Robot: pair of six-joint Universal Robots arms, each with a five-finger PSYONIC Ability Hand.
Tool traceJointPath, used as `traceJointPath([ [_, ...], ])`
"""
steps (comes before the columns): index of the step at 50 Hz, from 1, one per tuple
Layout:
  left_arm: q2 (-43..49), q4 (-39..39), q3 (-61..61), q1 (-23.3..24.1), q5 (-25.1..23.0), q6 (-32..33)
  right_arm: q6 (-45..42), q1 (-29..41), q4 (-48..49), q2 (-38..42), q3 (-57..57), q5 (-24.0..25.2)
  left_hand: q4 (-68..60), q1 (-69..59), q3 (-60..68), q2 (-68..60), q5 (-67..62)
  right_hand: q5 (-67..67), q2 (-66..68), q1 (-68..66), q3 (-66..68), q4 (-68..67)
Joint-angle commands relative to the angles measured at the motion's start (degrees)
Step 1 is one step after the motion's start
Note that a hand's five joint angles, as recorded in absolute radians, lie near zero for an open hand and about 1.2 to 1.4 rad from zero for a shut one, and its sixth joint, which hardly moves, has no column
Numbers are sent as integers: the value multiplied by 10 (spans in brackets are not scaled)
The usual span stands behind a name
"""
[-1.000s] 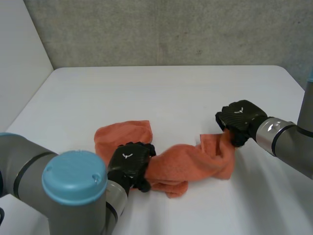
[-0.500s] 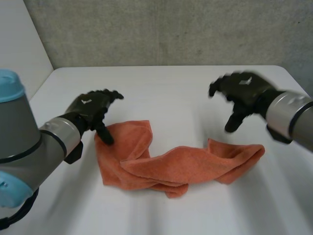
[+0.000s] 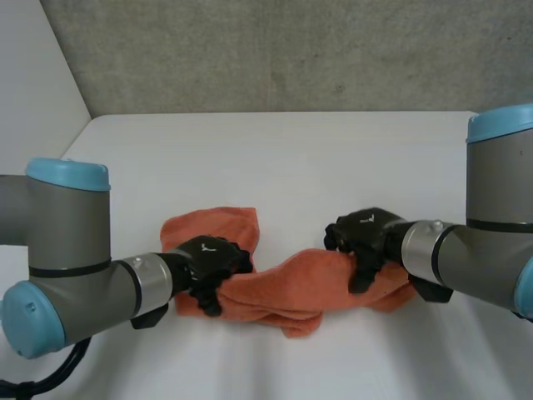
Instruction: Fold the laundry
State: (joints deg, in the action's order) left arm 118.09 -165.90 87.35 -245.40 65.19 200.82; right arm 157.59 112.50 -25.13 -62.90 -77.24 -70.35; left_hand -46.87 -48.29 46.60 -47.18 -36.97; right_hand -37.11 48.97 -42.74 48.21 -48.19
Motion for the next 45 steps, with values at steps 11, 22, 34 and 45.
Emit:
traceJointPath([
  [11, -59, -380, -168, 8, 330, -44, 29, 3, 370, -38, 198, -114, -331, -317, 334, -328, -330, -329, 310, -373, 318, -318],
  [22, -124, -491, -14, 35, 339, -43, 39, 11, 469, -115, 12, -71, -331, -317, 334, -328, -330, -329, 310, -373, 318, -318],
  [34, -37, -449, 176, 78, 390, -46, -12, 7, 367, -32, -150, -56, -331, -317, 334, -328, -330, -329, 310, -373, 318, -318],
  [45, -77, -200, 170, 131, 438, -60, -51, -12, 343, -26, -189, -61, -163, -149, 166, -160, -162, -329, 310, -373, 318, -318],
])
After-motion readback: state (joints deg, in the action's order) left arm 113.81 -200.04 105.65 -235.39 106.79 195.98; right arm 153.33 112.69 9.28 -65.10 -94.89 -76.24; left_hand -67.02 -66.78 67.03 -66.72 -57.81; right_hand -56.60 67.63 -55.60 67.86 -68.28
